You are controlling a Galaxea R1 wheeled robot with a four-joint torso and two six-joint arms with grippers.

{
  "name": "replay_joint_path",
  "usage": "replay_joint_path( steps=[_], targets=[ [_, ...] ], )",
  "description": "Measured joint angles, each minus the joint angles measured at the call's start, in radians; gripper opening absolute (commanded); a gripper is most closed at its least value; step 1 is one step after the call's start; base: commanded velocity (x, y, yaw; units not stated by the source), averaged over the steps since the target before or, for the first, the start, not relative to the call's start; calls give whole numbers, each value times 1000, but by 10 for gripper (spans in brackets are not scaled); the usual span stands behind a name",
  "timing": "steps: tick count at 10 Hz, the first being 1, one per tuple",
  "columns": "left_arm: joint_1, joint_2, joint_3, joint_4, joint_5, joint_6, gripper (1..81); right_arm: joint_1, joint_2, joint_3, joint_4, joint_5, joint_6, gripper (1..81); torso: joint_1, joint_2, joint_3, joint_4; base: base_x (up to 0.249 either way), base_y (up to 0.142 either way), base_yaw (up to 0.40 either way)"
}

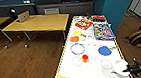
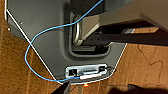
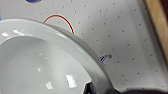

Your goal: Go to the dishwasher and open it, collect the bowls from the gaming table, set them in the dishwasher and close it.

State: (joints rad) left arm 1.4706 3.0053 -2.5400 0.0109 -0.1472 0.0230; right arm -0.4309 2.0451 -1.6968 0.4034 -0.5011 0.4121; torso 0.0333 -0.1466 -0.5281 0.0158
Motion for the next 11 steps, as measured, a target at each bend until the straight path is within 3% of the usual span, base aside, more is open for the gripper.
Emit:
replay_joint_path(
  steps=[3,6,8,9,10,11],
  targets=[
    [-6,10,14,1,-25,3,811,68,-300,216,-39,-54,0,10,0,0,0,0,0,0,0],
    [-25,-66,121,7,-26,2,811,31,-522,372,-96,-73,-5,10,0,0,0,0,0,0,0],
    [-41,-154,270,8,-26,1,811,-51,-578,407,-120,-35,-9,10,0,0,0,0,0,0,0],
    [-50,-215,378,9,-29,0,811,-148,-599,426,-147,61,-11,10,0,0,0,0,0,0,0],
    [-61,-276,468,9,-36,0,811,-217,-594,442,-164,100,-13,10,0,0,0,0,0,0,0],
    [-71,-353,579,9,-44,0,811,-362,-565,459,-185,200,-18,10,0,0,0,0,0,0,0]
  ],
)
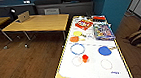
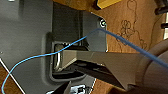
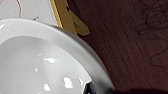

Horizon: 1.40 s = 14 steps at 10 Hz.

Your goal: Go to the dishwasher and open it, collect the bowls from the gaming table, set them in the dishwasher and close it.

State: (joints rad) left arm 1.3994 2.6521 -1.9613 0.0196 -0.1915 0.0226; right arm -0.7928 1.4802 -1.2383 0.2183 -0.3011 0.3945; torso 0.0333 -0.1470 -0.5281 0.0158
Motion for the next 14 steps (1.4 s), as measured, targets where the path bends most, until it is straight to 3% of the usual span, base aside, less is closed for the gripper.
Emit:
replay_joint_path(
  steps=[4,7,10,12,14],
  targets=[
    [-59,-294,389,0,-23,0,811,-421,166,-49,-63,330,-5,10,0,0,0,0,0,0,0],
    [-121,-506,621,0,-31,-1,811,-571,435,-174,-121,522,-9,10,0,0,0,0,0,0,0],
    [-256,-640,813,-6,-23,-4,811,-668,599,-279,-188,607,-10,10,0,0,0,0,0,0,0],
    [-373,-653,868,-75,-10,-18,811,-683,746,-367,-246,651,-14,10,0,0,0,0,0,0,0],
    [-487,-678,909,-186,13,-19,811,-701,838,-458,-269,660,-17,10,0,0,0,0,0,0,0]
  ],
)
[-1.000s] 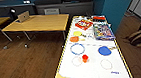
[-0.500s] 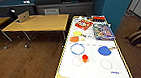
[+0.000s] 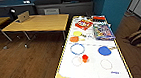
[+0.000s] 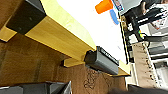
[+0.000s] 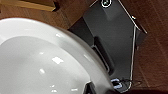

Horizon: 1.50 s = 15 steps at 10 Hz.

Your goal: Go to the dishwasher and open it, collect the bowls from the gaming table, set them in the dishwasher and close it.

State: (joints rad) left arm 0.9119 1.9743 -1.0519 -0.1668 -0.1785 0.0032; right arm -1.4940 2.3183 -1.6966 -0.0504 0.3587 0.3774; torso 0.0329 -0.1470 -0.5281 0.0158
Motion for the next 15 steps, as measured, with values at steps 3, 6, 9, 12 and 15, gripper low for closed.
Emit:
replay_joint_path(
  steps=[3,6,9,12,15],
  targets=[
    [-177,-14,60,-148,57,-2,811,9,111,-85,-22,-25,-4,10,0,0,0,0,0,0,0],
    [-375,-26,64,-252,199,-3,811,47,124,-108,-29,-73,-7,10,0,0,0,0,0,0,0],
    [-547,8,6,-300,381,-33,811,68,144,-121,-29,-118,-7,10,0,0,0,0,0,0,0],
    [-648,74,-161,-304,499,-70,811,79,163,-144,-29,-141,-7,10,0,0,0,0,0,0,0],
    [-661,177,-325,-307,554,-110,811,104,182,-166,-29,-158,-5,10,0,0,0,0,0,0,0]
  ],
)
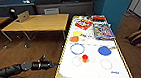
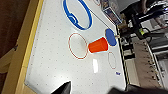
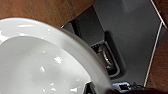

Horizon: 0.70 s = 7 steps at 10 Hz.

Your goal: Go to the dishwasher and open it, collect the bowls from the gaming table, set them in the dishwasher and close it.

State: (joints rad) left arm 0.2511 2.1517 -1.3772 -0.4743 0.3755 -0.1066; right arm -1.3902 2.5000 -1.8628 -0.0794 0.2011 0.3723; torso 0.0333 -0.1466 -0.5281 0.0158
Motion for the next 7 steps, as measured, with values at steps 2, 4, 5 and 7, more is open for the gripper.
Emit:
replay_joint_path(
  steps=[2,4,5,7],
  targets=[
    [-19,69,-120,0,54,-25,811,7,7,-13,0,-24,3,10,0,0,0,0,0,0,0],
    [-59,153,-191,0,86,-33,811,16,13,-21,0,-38,3,10,0,0,0,0,0,0,0],
    [-64,186,-218,0,103,-43,811,17,15,-24,0,-39,3,10,0,0,0,0,0,0,0],
    [-73,243,-286,0,127,-47,811,20,20,-33,0,-41,6,10,0,0,-1,0,0,0,0]
  ],
)
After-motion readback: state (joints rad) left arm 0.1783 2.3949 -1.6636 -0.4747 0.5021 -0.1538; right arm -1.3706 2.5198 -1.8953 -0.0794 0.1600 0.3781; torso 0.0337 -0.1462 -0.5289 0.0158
